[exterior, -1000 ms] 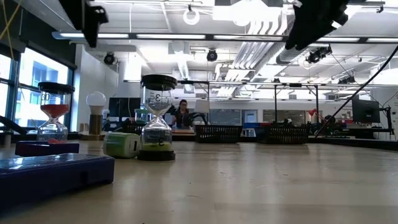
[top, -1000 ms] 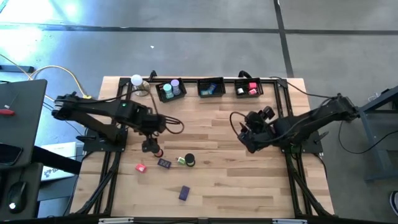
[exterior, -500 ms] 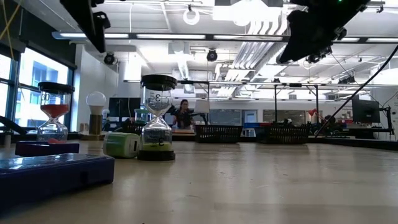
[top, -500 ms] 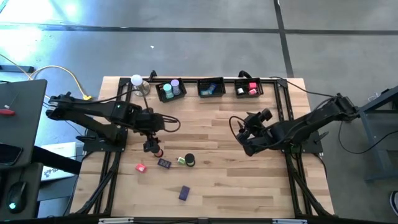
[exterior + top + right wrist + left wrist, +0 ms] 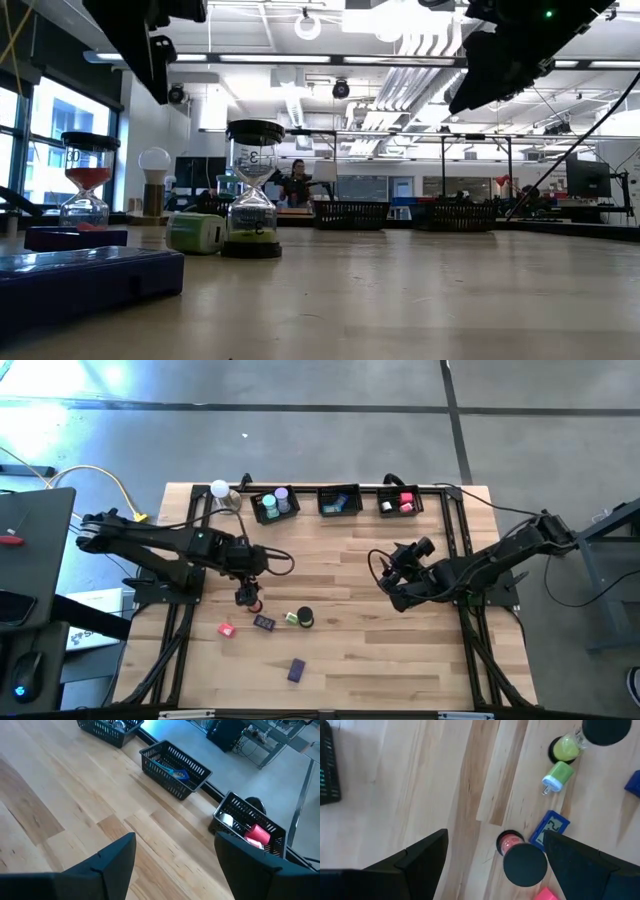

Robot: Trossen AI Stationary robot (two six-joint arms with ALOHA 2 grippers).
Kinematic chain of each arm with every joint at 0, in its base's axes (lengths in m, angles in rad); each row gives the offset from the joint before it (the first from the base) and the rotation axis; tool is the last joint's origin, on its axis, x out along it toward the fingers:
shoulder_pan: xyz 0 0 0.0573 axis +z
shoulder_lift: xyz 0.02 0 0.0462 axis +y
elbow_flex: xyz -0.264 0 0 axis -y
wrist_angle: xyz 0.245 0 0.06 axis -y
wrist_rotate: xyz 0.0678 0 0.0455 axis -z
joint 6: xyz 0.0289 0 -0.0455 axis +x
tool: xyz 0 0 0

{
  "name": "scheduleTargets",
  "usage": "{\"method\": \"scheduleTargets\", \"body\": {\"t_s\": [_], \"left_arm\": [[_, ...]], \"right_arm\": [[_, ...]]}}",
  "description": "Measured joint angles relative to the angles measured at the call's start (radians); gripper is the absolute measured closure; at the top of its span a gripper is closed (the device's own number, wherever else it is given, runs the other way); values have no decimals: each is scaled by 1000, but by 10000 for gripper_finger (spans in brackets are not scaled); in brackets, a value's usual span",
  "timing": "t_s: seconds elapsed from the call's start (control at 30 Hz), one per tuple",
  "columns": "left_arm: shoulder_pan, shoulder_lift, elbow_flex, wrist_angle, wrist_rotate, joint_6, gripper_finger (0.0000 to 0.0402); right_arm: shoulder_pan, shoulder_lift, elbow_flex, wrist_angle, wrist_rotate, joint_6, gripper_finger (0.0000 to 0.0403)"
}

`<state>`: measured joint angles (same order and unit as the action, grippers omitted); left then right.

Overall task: Pick & Place Office items
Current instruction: Put the pink hourglass into the left black bin

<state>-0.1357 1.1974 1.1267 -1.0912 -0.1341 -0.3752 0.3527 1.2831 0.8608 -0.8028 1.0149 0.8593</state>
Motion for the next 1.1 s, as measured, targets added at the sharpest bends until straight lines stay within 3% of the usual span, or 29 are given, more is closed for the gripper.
{"method": "scheduleTargets", "body": {"t_s": [0.3,0.43,0.57,0.73,0.93,1.1], "left_arm": [[0,63,0,1,-18,80,82],[13,78,0,1,-134,-72,82],[37,76,0,0,-129,-75,82],[51,72,0,0,-33,54,82],[76,72,0,-4,252,124,82],[82,72,0,-6,278,121,82]], "right_arm": [[0,0,0,0,3,0,144],[0,0,0,0,3,0,144],[0,0,0,0,4,0,144],[0,0,0,0,4,0,144],[0,0,0,0,4,0,144],[0,0,0,0,4,0,144]]}}
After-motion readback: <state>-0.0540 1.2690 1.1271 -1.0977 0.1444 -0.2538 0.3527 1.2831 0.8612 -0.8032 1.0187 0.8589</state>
